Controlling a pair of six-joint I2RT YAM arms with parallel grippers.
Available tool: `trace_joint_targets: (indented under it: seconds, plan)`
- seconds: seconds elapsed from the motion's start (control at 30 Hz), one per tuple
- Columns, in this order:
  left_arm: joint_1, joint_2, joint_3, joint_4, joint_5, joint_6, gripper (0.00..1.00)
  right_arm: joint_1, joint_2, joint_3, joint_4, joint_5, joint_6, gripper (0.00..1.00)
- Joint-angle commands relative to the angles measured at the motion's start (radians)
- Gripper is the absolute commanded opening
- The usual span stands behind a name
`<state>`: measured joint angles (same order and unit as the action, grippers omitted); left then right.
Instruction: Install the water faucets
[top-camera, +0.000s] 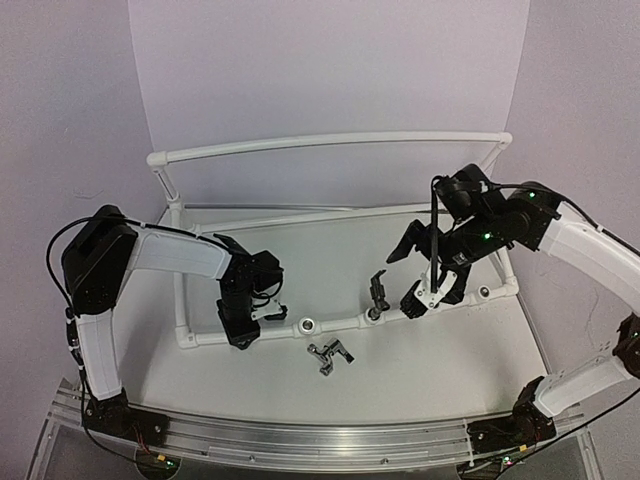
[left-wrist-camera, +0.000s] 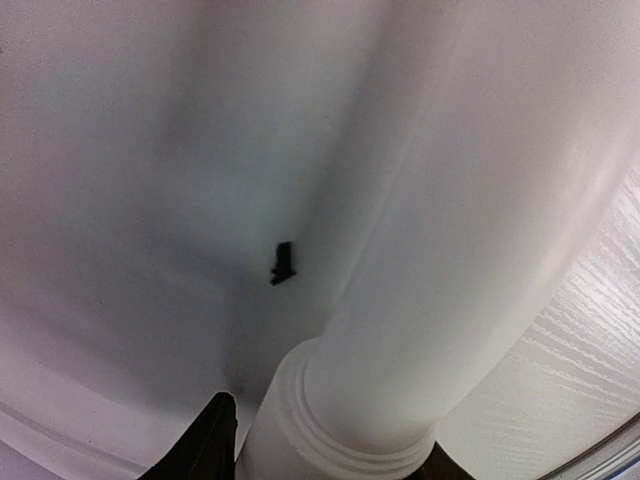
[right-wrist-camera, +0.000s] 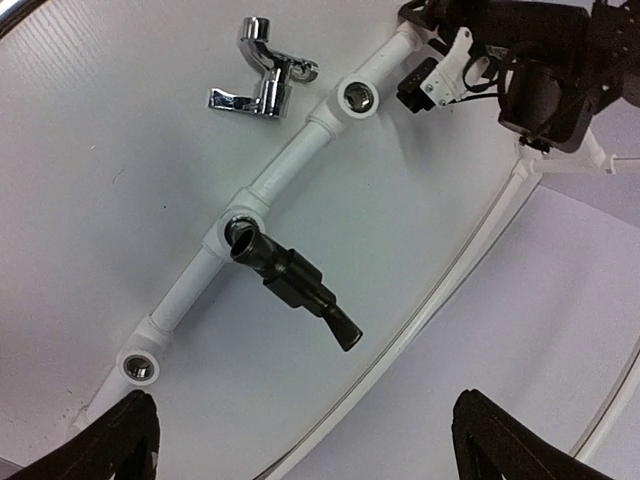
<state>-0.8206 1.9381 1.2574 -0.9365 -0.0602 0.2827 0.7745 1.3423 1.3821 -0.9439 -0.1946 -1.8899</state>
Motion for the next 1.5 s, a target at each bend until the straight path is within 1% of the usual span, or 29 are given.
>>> trace_joint_targets:
  seconds: [0.0, 0.17, 0.33, 0.57, 0.77, 0.93, 1.33, 1.47]
  plan:
    - [0.065, 0.016, -0.018, -0.030, -0.046, -0.060, 0.38, 0.030, 0.065, 0.006, 0.006, 0.046, -0.252, 0.96]
    - [0.066, 0.009, -0.004, -0.022, -0.041, -0.064, 0.38, 0.054, 0.142, 0.024, 0.014, 0.082, -0.383, 0.95]
    - [0.066, 0.014, 0.009, -0.020, -0.032, -0.073, 0.38, 0.087, 0.170, -0.012, 0.073, 0.122, -0.436, 0.93]
    - [0.064, 0.018, 0.019, -0.010, -0.023, -0.076, 0.36, 0.089, 0.229, -0.021, 0.127, 0.197, -0.500, 0.86]
    - [0.064, 0.015, 0.031, -0.006, -0.014, -0.078, 0.35, 0.092, 0.239, -0.067, 0.197, 0.243, -0.552, 0.87]
    - [0.064, 0.020, 0.041, -0.006, -0.013, -0.079, 0.35, 0.113, 0.254, -0.084, 0.221, 0.269, -0.552, 0.85]
    - [0.064, 0.022, 0.047, -0.005, -0.009, -0.085, 0.33, 0.132, 0.301, -0.098, 0.248, 0.291, -0.534, 0.70]
    - [0.064, 0.026, 0.051, -0.007, -0.007, -0.087, 0.33, 0.135, 0.314, -0.097, 0.257, 0.297, -0.534, 0.67]
